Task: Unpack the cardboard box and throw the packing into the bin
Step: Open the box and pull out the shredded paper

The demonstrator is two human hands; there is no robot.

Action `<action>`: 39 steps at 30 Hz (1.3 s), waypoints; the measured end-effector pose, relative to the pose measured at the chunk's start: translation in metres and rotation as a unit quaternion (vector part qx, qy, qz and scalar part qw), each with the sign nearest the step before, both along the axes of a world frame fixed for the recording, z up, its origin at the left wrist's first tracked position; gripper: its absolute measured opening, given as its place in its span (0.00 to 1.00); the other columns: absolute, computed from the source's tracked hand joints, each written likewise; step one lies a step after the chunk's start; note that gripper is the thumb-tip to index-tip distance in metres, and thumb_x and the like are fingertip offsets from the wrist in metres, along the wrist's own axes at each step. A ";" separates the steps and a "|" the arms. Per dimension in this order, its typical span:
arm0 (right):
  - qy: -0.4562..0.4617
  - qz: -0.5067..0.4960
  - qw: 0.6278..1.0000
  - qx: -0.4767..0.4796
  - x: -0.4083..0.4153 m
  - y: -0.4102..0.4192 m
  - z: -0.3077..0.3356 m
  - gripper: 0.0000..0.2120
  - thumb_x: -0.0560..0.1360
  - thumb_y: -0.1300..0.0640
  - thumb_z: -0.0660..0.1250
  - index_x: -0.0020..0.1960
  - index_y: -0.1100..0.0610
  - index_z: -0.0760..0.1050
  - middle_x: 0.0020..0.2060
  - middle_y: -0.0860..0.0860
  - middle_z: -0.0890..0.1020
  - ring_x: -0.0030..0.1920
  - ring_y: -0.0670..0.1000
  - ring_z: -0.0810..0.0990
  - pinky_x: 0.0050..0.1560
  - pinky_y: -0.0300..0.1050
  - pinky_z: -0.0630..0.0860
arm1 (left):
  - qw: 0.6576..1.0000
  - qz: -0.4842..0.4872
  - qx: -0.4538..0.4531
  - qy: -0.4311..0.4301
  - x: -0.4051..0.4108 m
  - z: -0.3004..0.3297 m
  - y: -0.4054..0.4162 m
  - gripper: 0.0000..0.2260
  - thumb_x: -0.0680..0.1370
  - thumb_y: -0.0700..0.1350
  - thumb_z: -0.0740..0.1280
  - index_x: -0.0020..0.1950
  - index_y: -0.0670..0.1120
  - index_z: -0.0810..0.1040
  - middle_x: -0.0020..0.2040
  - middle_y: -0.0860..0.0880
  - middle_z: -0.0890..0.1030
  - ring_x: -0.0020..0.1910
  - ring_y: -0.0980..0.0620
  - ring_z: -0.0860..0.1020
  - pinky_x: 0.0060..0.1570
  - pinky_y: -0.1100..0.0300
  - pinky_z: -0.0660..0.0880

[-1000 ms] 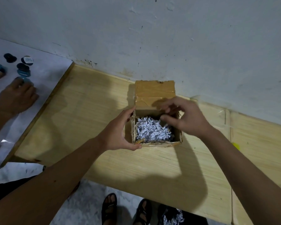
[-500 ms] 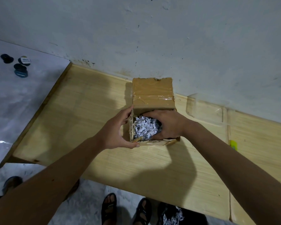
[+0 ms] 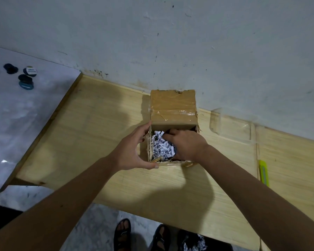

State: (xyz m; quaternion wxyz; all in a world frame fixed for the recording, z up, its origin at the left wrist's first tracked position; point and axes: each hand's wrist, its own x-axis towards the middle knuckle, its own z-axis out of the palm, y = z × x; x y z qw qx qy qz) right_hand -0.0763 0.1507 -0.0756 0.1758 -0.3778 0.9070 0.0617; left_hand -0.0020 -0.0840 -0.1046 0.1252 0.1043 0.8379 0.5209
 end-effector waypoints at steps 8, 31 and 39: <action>-0.006 -0.010 0.999 -0.032 0.001 0.003 0.003 0.35 0.70 0.43 0.76 0.74 0.48 0.69 0.65 0.49 0.78 0.58 0.58 0.83 0.49 0.52 0.79 | 1.000 -0.001 -0.008 0.004 0.001 0.000 0.001 0.62 0.58 0.58 0.87 0.84 0.57 0.54 0.79 0.65 0.63 0.77 0.67 0.64 0.75 0.61 0.68; 0.005 -0.116 0.966 -0.232 0.030 0.074 0.090 0.33 0.60 0.37 0.73 0.61 0.50 0.77 0.51 0.46 0.81 0.46 0.54 0.80 0.43 0.50 0.78 | 0.998 -0.044 -0.055 0.003 -0.024 0.004 0.001 0.62 0.58 0.63 0.84 0.84 0.53 0.53 0.81 0.52 0.64 0.79 0.54 0.66 0.77 0.47 0.68; -0.060 -0.157 0.977 -0.129 0.096 0.146 0.043 0.33 0.59 0.35 0.70 0.63 0.44 0.73 0.57 0.42 0.80 0.50 0.52 0.81 0.42 0.44 0.72 | 0.997 -0.043 -0.055 0.026 -0.025 0.007 0.001 0.62 0.57 0.49 0.88 0.84 0.54 0.57 0.74 0.65 0.67 0.74 0.57 0.70 0.71 0.61 0.68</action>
